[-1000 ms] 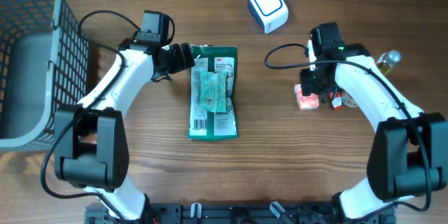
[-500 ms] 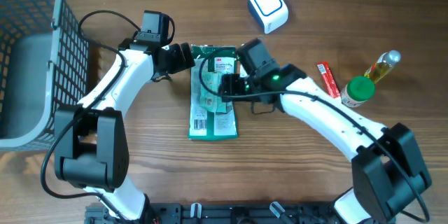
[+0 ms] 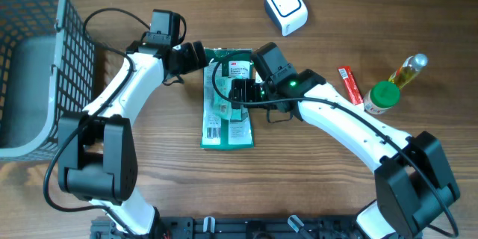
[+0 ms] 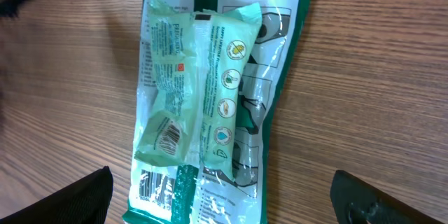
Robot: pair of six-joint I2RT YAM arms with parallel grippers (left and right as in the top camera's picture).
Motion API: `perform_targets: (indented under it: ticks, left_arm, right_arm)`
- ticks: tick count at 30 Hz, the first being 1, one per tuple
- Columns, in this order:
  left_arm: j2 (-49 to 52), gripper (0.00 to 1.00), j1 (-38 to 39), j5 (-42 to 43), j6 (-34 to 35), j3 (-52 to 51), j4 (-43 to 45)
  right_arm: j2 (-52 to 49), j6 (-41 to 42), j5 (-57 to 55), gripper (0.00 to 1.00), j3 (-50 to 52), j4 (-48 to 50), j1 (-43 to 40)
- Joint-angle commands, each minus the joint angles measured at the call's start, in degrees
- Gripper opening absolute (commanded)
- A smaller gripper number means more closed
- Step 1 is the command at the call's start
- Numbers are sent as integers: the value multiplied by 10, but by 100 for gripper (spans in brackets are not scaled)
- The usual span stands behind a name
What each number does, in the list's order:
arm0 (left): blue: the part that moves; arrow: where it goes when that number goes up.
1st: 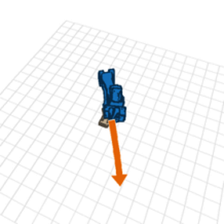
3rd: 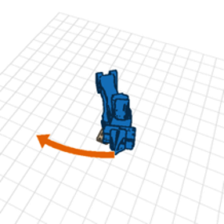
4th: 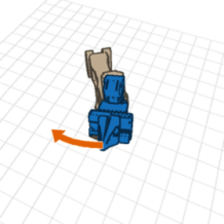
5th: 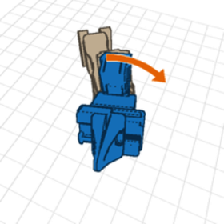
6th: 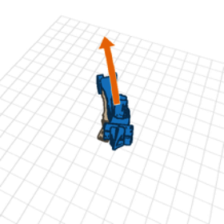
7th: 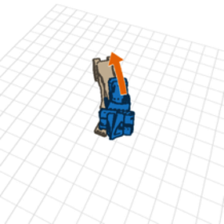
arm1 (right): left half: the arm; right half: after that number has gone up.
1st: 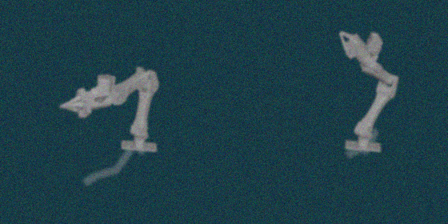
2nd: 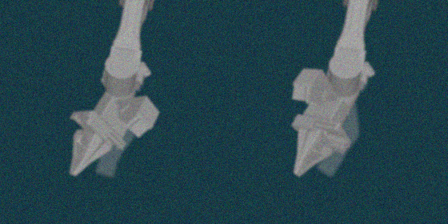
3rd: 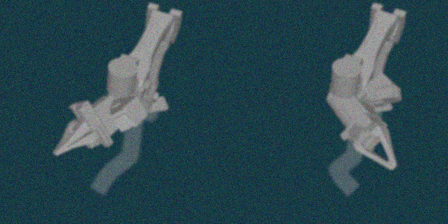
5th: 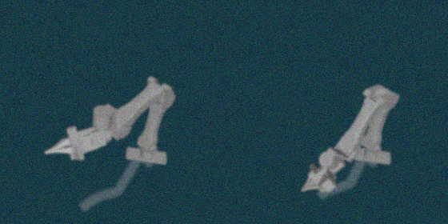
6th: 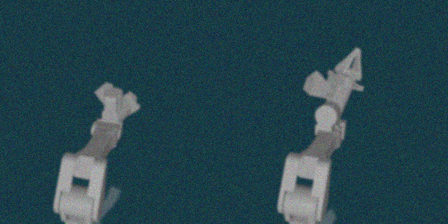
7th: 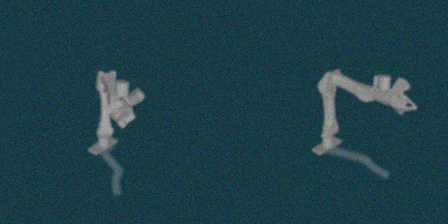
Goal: Scan the item barcode
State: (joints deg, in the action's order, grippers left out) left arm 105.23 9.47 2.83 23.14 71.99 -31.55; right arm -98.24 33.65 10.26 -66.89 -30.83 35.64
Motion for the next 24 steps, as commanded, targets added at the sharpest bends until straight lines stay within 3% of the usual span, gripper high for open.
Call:
perform_targets:
  ticks: [1,9,11,13,24]
  left_arm:
    - [4,100,0,19,-9,2,-24]
    - [4,70,0,22,-9,2,-119]
    - [5,57,0,23,-9,2,-137]
    - [5,50,1,25,-9,2,-156]
    - [5,50,34,48,-9,-15,-177]
  right_arm:
    - [10,8,-21,100,-2,-10,0]
    - [10,10,-50,100,-2,-16,-1]
    - [10,10,-51,100,-2,-19,-5]
    - [10,11,-51,100,-2,-25,-12]
    - [10,10,-25,100,-1,-81,-95]
